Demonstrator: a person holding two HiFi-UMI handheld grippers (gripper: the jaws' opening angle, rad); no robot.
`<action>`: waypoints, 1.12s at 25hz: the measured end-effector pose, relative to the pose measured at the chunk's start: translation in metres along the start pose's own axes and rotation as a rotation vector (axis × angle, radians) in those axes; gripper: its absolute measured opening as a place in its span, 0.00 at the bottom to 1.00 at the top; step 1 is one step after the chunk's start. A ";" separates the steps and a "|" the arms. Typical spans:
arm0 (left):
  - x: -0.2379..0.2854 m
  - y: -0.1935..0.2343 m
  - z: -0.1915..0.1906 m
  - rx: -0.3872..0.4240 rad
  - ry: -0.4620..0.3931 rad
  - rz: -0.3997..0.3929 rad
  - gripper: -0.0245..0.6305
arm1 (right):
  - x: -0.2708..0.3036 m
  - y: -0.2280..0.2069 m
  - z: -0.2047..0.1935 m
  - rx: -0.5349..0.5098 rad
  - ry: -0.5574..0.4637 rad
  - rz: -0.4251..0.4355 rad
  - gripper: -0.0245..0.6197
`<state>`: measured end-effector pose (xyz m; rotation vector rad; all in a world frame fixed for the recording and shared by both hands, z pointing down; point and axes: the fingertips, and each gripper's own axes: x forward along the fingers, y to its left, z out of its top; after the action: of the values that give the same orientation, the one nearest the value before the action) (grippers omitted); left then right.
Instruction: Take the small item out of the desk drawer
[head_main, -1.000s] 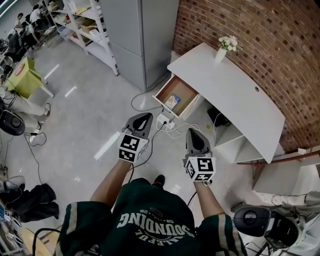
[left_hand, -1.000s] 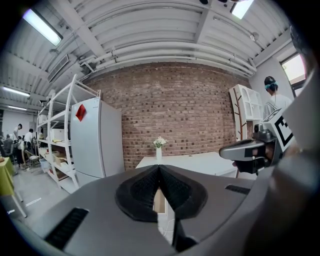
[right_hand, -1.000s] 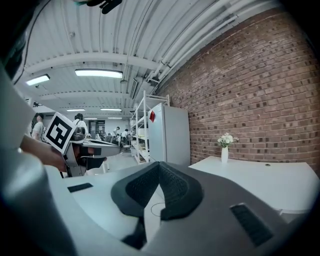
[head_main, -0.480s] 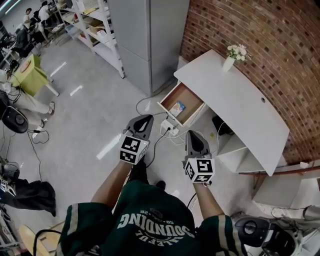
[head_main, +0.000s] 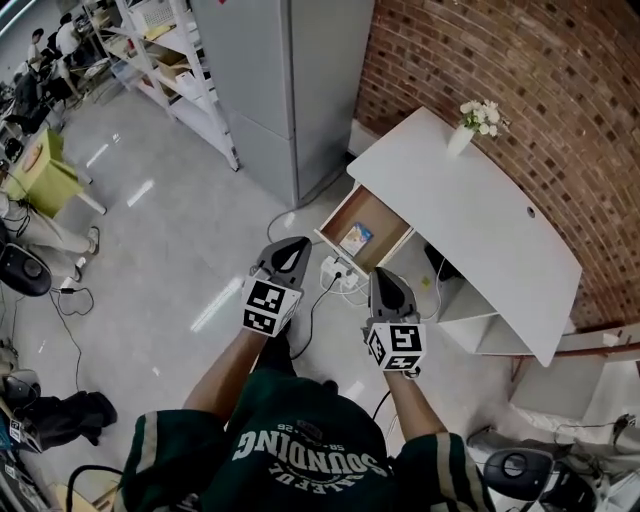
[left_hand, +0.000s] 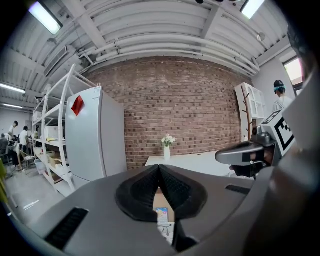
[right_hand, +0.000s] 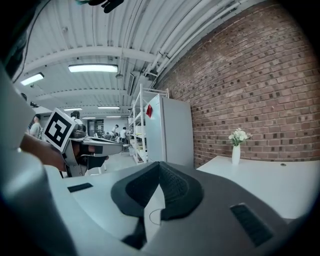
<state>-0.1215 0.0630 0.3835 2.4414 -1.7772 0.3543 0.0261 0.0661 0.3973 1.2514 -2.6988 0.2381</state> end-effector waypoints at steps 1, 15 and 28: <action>0.007 0.011 0.000 0.001 0.003 -0.011 0.06 | 0.013 0.001 0.002 0.001 0.000 -0.012 0.07; 0.111 0.123 0.019 0.003 -0.012 -0.183 0.06 | 0.146 -0.009 0.029 0.015 0.031 -0.189 0.07; 0.173 0.133 0.019 0.001 -0.016 -0.356 0.06 | 0.168 -0.030 0.032 0.053 0.035 -0.376 0.07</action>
<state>-0.1952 -0.1424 0.4002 2.6957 -1.3068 0.2998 -0.0605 -0.0840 0.4034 1.7166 -2.3804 0.2799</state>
